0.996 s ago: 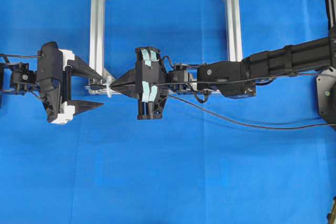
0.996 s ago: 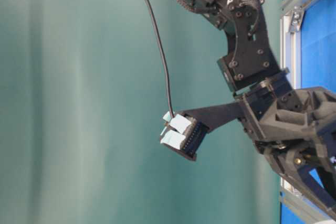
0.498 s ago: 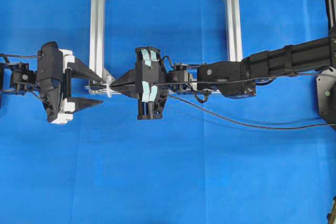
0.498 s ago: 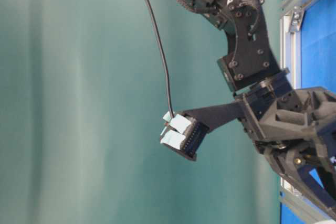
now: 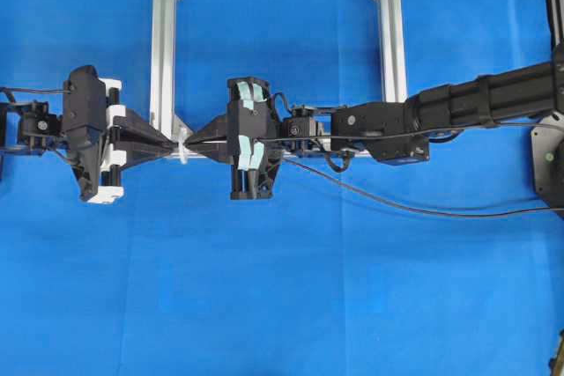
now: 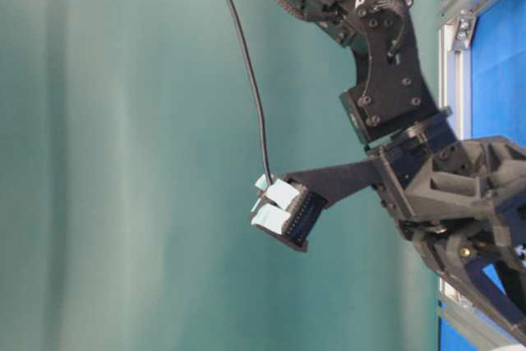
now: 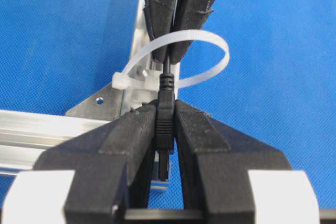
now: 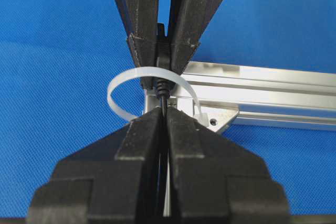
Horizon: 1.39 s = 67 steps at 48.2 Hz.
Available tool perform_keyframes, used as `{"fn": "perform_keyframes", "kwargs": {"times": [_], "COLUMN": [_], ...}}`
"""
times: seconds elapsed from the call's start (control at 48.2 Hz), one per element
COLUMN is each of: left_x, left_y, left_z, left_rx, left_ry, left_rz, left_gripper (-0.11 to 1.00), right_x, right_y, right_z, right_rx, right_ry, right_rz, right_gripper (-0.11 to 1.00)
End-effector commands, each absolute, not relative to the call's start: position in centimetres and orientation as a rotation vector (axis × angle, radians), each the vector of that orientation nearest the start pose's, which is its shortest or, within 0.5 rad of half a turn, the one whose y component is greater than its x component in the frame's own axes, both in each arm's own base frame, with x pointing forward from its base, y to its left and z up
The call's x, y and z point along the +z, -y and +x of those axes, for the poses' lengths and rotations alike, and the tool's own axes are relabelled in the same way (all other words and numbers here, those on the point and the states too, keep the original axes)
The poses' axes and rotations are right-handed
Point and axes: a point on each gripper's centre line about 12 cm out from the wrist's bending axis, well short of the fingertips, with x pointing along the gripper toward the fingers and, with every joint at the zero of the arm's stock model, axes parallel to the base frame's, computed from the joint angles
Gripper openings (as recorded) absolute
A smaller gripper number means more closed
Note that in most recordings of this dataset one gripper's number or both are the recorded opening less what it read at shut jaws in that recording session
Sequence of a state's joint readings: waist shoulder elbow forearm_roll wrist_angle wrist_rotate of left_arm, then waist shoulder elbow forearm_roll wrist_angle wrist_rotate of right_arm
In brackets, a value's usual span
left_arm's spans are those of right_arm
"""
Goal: Insert the wire through the string loop located on the left side.
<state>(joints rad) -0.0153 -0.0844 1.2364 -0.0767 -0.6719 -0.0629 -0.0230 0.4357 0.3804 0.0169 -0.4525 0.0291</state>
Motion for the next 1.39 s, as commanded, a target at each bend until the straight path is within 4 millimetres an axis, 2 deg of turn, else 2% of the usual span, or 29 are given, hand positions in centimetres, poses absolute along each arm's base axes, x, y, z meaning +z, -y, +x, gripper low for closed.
{"fn": "perform_keyframes", "kwargs": {"times": [0.0, 0.166, 0.249, 0.353, 0.519, 0.602, 0.747, 0.913, 1.121, 1.37], "left_x": [10.8, 10.8, 10.8, 10.7, 10.7, 10.8, 10.8, 11.3, 13.0, 15.3], "left_y": [-0.3, -0.3, -0.3, -0.3, -0.3, -0.3, -0.3, -0.3, -0.1, 0.2], "left_z": [26.5, 26.4, 26.4, 26.3, 26.3, 26.3, 26.1, 24.5, 22.9, 22.1], "left_rx": [0.063, 0.063, 0.063, 0.063, 0.063, 0.063, 0.063, 0.066, 0.059, 0.037], "left_ry": [-0.448, -0.451, -0.451, -0.453, -0.454, -0.453, -0.454, -0.440, -0.378, -0.371], "left_rz": [-0.105, -0.105, -0.105, -0.104, -0.104, -0.104, -0.106, -0.122, -0.149, -0.153], "left_gripper": [0.07, 0.08, 0.08, 0.08, 0.08, 0.08, 0.08, 0.08, 0.08, 0.08], "right_x": [13.2, 13.0, 13.0, 13.0, 12.8, 12.9, 12.9, 12.8, 12.9, 12.9], "right_y": [1.2, 1.3, 1.2, 1.2, 1.3, 1.3, 1.3, 1.3, 1.3, 1.3], "right_z": [50.2, 50.1, 50.1, 50.1, 50.0, 50.0, 50.0, 49.8, 49.8, 49.8], "right_rx": [-0.037, -0.039, -0.038, -0.039, -0.040, -0.041, -0.042, -0.043, -0.044, -0.044], "right_ry": [-0.312, -0.320, -0.324, -0.324, -0.331, -0.329, -0.329, -0.335, -0.330, -0.329], "right_rz": [0.046, 0.048, 0.051, 0.054, 0.055, 0.056, 0.058, 0.059, 0.060, 0.060], "right_gripper": [0.00, 0.00, 0.07, 0.30, 0.81, 0.96, 0.96, 0.96, 0.96, 0.96]}}
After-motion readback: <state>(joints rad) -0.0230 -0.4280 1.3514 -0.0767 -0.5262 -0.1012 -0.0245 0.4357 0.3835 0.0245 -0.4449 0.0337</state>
